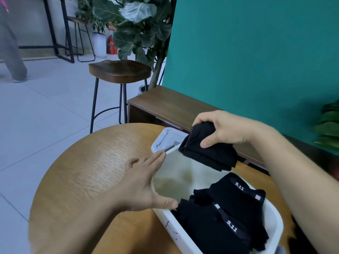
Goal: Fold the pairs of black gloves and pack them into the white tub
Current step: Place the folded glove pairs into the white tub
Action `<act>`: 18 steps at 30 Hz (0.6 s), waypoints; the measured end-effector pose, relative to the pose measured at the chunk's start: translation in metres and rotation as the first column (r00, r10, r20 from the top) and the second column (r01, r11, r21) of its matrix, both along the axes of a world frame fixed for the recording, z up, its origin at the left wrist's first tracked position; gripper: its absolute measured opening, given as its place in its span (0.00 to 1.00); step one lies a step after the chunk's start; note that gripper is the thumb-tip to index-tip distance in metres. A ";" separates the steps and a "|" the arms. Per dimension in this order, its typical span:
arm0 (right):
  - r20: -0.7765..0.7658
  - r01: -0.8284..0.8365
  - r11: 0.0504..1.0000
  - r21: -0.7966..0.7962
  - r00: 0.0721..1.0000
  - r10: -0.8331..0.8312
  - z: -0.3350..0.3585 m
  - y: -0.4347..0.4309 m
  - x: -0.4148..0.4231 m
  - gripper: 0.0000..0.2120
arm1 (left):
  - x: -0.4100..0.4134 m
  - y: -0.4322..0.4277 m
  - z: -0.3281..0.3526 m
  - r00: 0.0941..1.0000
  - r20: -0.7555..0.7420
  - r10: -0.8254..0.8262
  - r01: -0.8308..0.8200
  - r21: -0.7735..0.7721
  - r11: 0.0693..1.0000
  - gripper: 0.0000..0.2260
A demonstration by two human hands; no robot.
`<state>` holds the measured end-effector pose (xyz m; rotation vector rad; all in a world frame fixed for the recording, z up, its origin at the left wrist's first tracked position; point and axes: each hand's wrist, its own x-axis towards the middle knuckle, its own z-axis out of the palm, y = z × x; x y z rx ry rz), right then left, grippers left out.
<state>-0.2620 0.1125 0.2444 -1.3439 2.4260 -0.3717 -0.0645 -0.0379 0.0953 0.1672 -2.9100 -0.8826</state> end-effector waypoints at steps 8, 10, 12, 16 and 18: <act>0.065 -0.107 0.986 0.130 0.993 0.099 -0.032 -0.011 0.006 0.19 | 0.000 -0.005 0.001 1.000 0.012 -0.029 0.027 0.102 0.994 0.64; 0.088 -0.141 0.977 0.162 0.988 0.128 -0.044 -0.014 0.008 0.20 | 0.000 -0.004 0.002 1.000 0.020 -0.021 0.019 0.109 0.994 0.63; 0.109 -0.162 0.968 0.193 0.984 0.143 -0.058 -0.015 0.010 0.21 | 0.001 -0.003 0.003 1.000 0.026 -0.016 0.013 0.118 0.993 0.62; 0.147 -0.210 0.956 0.204 0.972 0.182 -0.084 -0.016 0.014 0.23 | 0.003 -0.003 0.003 0.999 0.021 -0.026 0.023 0.101 0.995 0.62; 0.171 -0.230 0.946 0.229 0.966 0.194 -0.093 -0.019 0.018 0.24 | 0.003 -0.003 0.002 0.999 0.011 -0.033 0.032 0.092 0.995 0.62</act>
